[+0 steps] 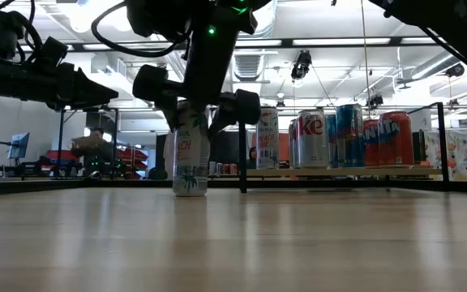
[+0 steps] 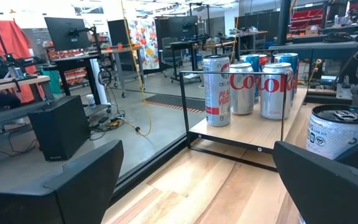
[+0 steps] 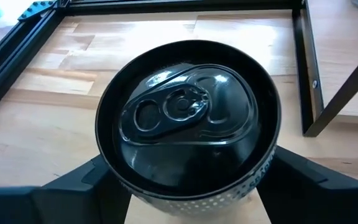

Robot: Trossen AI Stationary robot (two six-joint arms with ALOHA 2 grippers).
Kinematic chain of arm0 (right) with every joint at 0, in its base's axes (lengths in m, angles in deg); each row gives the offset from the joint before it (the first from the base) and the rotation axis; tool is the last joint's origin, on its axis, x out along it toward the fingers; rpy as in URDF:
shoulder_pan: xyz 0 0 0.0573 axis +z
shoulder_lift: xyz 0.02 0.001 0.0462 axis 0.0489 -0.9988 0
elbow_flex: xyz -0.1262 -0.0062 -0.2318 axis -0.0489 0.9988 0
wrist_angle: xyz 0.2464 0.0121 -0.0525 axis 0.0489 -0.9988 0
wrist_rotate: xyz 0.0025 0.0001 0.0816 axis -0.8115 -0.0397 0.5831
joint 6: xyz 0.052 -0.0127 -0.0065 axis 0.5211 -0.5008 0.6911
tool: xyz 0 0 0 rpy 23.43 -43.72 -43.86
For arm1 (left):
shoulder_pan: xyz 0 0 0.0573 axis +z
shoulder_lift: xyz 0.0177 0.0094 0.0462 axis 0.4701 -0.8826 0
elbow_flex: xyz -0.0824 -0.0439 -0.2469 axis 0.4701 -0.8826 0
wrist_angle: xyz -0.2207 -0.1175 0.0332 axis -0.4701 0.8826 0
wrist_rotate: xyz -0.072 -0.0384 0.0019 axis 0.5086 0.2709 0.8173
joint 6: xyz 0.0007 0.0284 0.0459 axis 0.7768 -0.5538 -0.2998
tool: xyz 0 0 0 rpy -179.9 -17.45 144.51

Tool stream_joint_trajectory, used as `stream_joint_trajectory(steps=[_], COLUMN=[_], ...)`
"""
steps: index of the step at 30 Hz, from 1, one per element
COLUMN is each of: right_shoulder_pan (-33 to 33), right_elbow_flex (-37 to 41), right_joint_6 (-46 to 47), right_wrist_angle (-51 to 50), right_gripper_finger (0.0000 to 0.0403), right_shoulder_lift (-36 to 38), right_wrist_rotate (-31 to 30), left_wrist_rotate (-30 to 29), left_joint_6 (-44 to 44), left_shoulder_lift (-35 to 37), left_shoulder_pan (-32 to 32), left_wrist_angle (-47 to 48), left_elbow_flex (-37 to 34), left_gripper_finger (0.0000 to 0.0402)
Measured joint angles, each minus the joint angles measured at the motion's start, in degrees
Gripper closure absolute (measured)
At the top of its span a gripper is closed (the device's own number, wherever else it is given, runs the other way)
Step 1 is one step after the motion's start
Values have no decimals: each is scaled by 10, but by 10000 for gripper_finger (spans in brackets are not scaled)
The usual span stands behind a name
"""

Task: Place canned beverage on shelf
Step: Put the white pink soda can on the shelf aligned with the other white pink soda can

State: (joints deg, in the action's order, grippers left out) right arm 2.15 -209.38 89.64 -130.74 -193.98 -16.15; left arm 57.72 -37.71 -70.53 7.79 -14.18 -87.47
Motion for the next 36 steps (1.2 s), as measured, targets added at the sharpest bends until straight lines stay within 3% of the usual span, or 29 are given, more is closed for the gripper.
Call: stream_joint_trajectory(steps=[18, 24, 36], right_shoulder_pan=[27, 28, 32], right_elbow_flex=[-2, -1, -1], right_joint_6=[-190, -199, -335], right_wrist_angle=[65, 79, 164], right_gripper_finger=[142, 141, 140], right_shoulder_lift=[5, 18, 25], right_wrist_rotate=[61, 126, 208], left_wrist_rotate=[0, 0, 0], left_joint_6=[0, 0, 0], left_shoulder_lift=[0, 0, 0], left_shoulder_pan=[0, 0, 0], left_wrist_angle=[0, 0, 0], left_elbow_flex=[0, 0, 0], left_gripper_finger=[3, 3, 3])
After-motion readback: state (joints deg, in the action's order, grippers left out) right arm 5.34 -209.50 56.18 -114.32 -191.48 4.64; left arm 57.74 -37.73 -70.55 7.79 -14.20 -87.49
